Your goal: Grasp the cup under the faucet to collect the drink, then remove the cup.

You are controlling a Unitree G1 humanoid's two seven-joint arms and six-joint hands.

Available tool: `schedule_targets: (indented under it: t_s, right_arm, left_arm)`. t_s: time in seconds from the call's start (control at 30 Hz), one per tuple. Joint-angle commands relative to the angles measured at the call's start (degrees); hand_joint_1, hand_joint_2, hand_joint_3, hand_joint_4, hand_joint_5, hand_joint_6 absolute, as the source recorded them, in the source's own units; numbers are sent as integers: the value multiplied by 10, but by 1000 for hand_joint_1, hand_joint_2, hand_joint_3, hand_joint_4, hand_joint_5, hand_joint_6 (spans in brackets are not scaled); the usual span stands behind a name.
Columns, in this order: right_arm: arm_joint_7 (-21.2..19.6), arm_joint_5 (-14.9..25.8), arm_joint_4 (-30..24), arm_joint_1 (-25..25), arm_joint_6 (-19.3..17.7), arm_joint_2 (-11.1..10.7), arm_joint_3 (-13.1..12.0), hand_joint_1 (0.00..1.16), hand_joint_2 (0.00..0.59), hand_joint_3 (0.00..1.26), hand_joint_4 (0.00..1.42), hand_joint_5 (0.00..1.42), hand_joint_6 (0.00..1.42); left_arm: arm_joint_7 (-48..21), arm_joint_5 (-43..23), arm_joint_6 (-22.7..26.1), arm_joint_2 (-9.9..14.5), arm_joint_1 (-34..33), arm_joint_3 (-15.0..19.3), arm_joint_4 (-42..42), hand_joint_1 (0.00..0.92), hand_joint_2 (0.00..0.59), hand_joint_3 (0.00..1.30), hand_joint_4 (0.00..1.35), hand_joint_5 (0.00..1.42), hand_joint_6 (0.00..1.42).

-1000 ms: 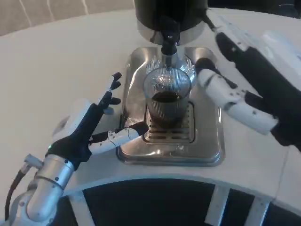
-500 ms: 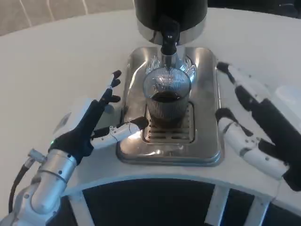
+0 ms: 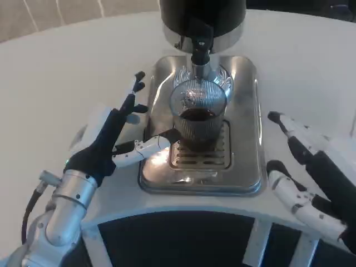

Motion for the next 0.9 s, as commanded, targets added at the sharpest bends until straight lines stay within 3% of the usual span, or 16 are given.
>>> schedule_targets:
  t_s: [0.03,0.37,0.7,0.9]
  right_arm:
    - [19,-7,-9,13,-17,18,-10,0,567,0,0,0,0]
    - [45,-23,-9,14,-25,37,-19,0,575,0,0,0,0]
    - [51,-34,-9,22,-40,55,-19,0,582,0,0,0,0]
    - [52,-35,-9,35,-57,70,-26,0,583,0,0,0,0]
  left_arm:
    - [26,-3,-37,-8,-8,2,25,308,59,0,0,266,320]
    - [3,-16,-102,-16,-34,-4,92,386,59,0,3,311,361]
    - [-28,-23,-113,-24,-65,-12,131,404,58,0,21,338,395]
    - [-29,-18,-117,-30,-81,-16,144,400,55,7,79,415,486]
